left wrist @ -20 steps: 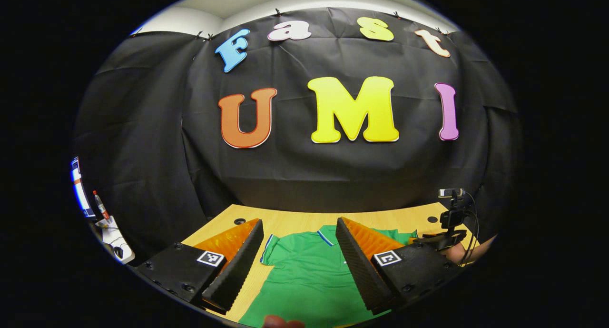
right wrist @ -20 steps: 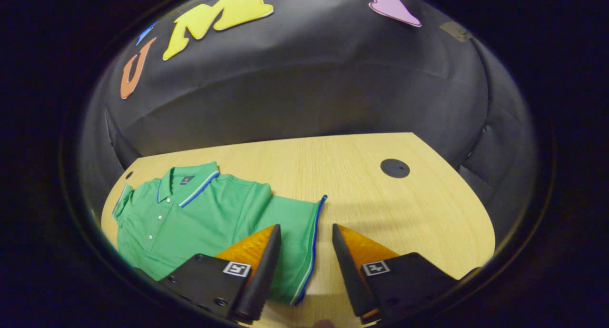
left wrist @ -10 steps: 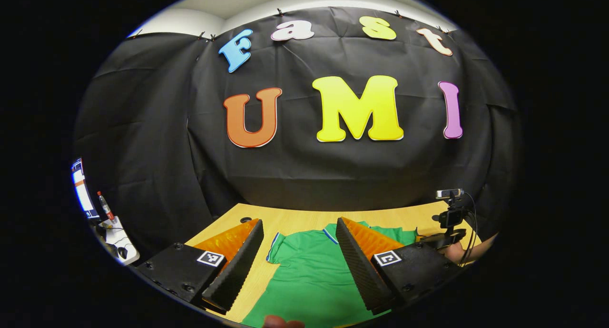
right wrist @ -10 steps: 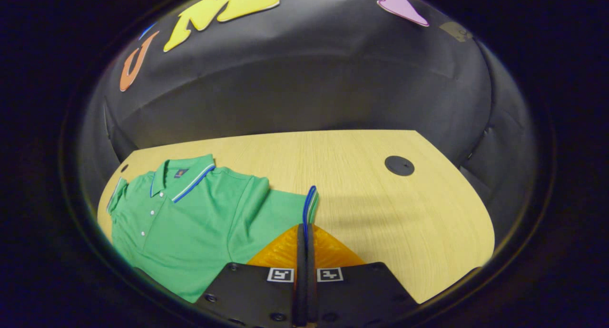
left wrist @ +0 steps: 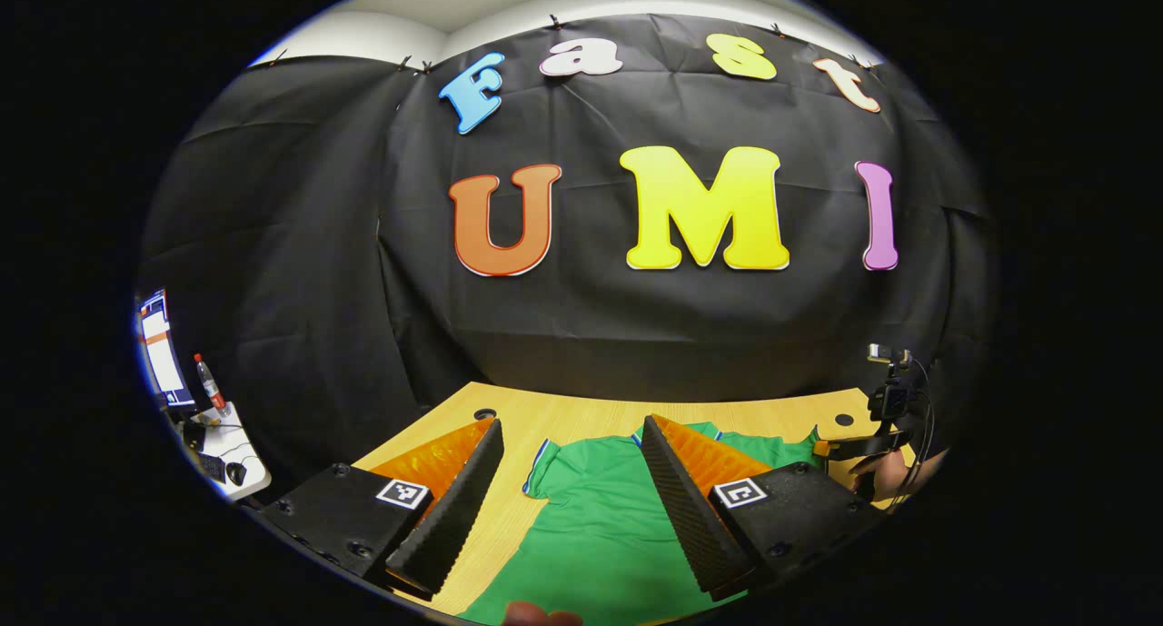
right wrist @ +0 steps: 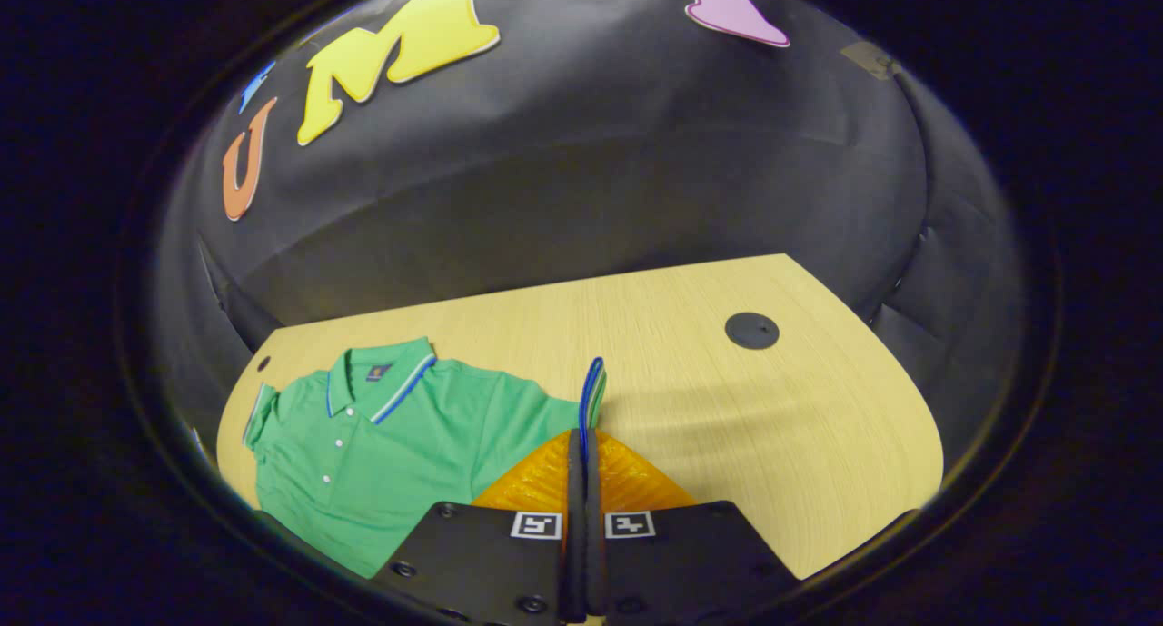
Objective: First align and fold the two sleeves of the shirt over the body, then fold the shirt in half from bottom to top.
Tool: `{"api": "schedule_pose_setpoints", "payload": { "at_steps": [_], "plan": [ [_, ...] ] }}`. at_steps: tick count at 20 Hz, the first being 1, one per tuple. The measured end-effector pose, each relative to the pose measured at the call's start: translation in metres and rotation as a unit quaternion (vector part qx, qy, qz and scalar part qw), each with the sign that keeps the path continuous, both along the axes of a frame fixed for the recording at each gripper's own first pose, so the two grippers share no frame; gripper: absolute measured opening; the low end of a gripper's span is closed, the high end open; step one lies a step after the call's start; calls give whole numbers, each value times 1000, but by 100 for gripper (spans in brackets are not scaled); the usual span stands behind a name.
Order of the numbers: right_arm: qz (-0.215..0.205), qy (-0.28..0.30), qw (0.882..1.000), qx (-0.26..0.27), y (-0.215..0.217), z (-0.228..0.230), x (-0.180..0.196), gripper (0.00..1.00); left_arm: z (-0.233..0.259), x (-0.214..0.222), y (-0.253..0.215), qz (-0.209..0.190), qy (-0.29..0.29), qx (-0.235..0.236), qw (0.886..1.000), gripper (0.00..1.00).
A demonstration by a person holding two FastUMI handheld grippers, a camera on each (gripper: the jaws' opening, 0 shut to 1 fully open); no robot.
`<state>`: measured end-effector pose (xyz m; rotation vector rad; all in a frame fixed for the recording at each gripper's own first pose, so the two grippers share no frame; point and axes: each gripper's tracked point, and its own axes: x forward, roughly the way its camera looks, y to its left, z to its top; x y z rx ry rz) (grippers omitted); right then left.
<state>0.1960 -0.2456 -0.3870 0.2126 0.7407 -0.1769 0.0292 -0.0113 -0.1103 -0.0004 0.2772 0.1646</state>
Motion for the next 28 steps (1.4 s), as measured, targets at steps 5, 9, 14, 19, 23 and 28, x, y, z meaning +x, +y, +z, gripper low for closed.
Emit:
{"api": "schedule_pose_setpoints", "payload": {
  "at_steps": [5,9,14,19,23,28],
  "plan": [
    [19,-24,999,7,33,35,15,3,2,-9,10,10,-4,-4,1000,98],
    [43,-37,998,9,74,56,27,4,-1,-18,23,23,-3,-13,1000,98],
    [65,-30,997,13,132,55,36,3,9,-34,50,40,-13,2,999,98],
    [89,-16,996,3,190,37,48,3,9,-52,79,62,-8,13,998,98],
    [99,2,995,-5,218,15,54,2,9,-60,97,71,-3,12,997,98],
    [110,12,994,21,245,6,50,10,6,-65,112,68,-1,10,998,98]
  ]
}}
